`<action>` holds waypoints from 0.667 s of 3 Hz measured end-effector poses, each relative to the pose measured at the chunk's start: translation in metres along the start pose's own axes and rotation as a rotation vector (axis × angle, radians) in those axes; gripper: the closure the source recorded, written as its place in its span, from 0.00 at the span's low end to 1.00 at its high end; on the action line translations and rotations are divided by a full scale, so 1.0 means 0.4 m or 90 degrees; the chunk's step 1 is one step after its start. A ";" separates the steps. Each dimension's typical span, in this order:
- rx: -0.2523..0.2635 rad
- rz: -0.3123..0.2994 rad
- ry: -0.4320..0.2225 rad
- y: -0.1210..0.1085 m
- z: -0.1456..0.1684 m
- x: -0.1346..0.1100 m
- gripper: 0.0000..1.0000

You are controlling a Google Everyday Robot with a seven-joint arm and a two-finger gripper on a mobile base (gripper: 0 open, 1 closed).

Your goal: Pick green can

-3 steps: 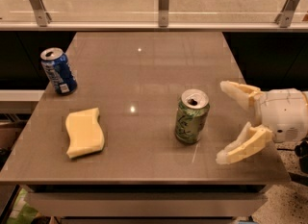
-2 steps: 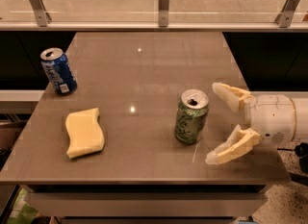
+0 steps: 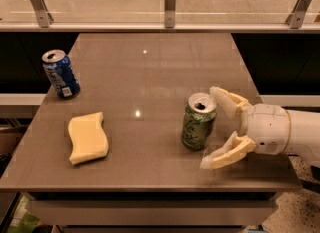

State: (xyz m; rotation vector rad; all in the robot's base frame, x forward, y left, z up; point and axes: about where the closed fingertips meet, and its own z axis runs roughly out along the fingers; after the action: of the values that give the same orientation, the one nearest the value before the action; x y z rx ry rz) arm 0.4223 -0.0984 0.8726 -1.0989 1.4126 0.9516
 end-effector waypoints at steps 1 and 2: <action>-0.004 0.000 -0.030 -0.003 0.025 -0.002 0.00; -0.006 -0.001 -0.029 0.000 0.029 -0.005 0.18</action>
Offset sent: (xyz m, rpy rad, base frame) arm 0.0032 0.0081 -0.0005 0.0397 -0.0095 0.0055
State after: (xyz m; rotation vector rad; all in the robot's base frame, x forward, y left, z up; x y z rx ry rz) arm 0.4256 -0.0869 0.8732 -1.0793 1.3706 0.9774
